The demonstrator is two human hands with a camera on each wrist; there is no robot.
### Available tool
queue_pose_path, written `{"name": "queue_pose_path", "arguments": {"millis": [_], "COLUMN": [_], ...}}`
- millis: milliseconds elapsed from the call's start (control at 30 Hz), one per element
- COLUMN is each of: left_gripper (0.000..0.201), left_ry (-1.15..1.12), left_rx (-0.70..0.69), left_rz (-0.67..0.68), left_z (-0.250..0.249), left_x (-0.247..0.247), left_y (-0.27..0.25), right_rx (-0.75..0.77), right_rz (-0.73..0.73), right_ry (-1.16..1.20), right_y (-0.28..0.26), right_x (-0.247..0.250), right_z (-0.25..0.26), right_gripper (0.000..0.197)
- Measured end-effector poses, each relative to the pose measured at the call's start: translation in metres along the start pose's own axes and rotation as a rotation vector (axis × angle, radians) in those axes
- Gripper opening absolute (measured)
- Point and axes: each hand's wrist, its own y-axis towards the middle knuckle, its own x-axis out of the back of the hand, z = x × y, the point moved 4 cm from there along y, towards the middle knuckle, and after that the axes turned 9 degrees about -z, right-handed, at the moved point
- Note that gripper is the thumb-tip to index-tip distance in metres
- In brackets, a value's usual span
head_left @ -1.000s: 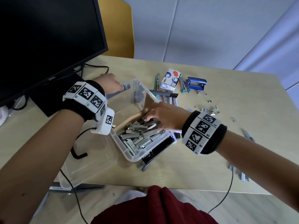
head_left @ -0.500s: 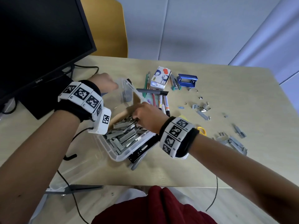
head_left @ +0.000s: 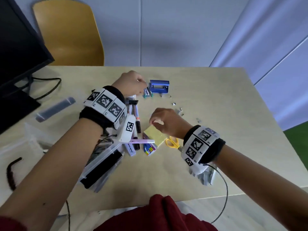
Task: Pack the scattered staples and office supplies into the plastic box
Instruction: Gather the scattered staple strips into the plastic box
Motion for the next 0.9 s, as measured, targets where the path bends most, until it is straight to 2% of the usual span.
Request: {"name": "queue_pose_path", "arguments": {"millis": [200,333,500,567,667,767,900], "left_gripper": [0.021,0.021,0.032,0.039,0.038,0.028,0.018], "left_ry": [0.056,0.193,0.365,0.376,0.396,0.384,0.368], "left_rx": [0.027,0.032,0.016,0.018,-0.01,-0.044,-0.099], "left_rz": [0.158,0.169,0.225,0.236,0.194,0.182,0.194], "left_z": [-0.008,0.008,0.023,0.028,0.033,0.033,0.034], "left_x": [-0.088,-0.134,-0.169,-0.179,-0.19,-0.196,-0.196], "left_y": [0.023,0.031,0.041,0.043,0.045,0.048,0.051], "right_rx": [-0.333,-0.421,-0.445,-0.417,-0.344,-0.259,-0.205], "right_rz": [0.059,0.123,0.143,0.158,0.246,0.291,0.263], "right_ry": [-0.146,-0.202,-0.21,-0.212,-0.279,-0.376,-0.334], "right_y": [-0.013,-0.011,0.013,0.026,0.042,0.045,0.03], "right_x": [0.027,0.03,0.029,0.025,0.015,0.008,0.0], "right_z": [-0.098,-0.135,-0.162,-0.166,-0.167,-0.169,-0.172], "right_gripper": [0.022,0.028,0.032,0.041,0.051,0.048,0.033]}}
